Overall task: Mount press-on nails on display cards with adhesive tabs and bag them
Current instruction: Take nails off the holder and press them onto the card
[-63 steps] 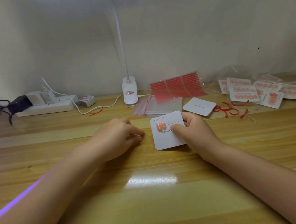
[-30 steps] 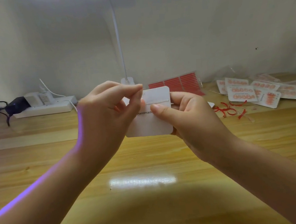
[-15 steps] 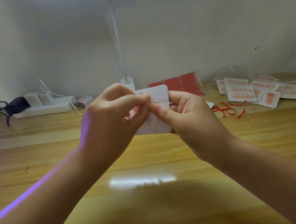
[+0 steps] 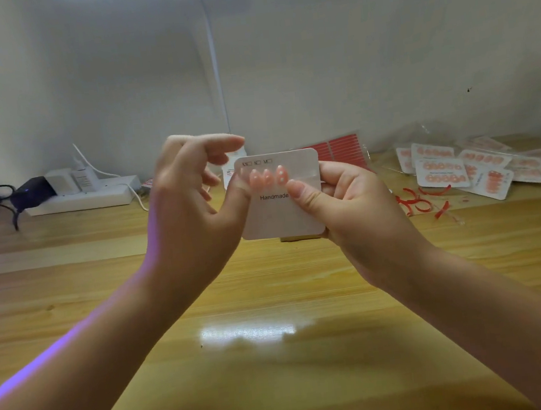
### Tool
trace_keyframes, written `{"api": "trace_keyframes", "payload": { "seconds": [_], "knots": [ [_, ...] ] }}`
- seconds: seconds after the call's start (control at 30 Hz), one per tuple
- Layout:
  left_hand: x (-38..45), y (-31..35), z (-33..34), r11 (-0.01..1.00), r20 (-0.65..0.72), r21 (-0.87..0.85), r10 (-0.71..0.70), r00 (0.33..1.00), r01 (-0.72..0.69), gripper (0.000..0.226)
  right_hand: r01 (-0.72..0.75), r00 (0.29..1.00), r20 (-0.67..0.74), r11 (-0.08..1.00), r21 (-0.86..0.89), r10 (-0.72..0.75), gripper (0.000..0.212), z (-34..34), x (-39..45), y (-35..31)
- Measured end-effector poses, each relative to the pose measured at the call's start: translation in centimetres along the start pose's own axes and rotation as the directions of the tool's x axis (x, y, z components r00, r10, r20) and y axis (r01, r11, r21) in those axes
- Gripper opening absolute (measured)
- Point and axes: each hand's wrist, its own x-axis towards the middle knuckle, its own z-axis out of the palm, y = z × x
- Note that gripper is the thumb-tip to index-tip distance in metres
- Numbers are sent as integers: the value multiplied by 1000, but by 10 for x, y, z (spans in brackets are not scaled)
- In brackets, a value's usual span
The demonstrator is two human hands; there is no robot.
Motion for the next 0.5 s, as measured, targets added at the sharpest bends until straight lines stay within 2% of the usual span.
{"api": "trace_keyframes", "payload": {
  "seconds": [0.07,0.23,0.4,0.5],
  "knots": [
    [1,-1,0,999,19,41,30,999,-31,23,-1,1000,-1,1000,-1,1,13,-1,0,0],
    [-3,-2,3,923,83,265,266,960,-279,20,16,1000,19,1000,-18,-15,15,1,0,1],
    [-3,-5,3,870,80,324,367,927,-372,14,27,999,49,998,-62,-24,19,4,-1,2],
    [-4,-6,3,881,75,302,360,930,-365,13,19,999,44,998,-68,-16,18,5,-2,2]
  ]
}}
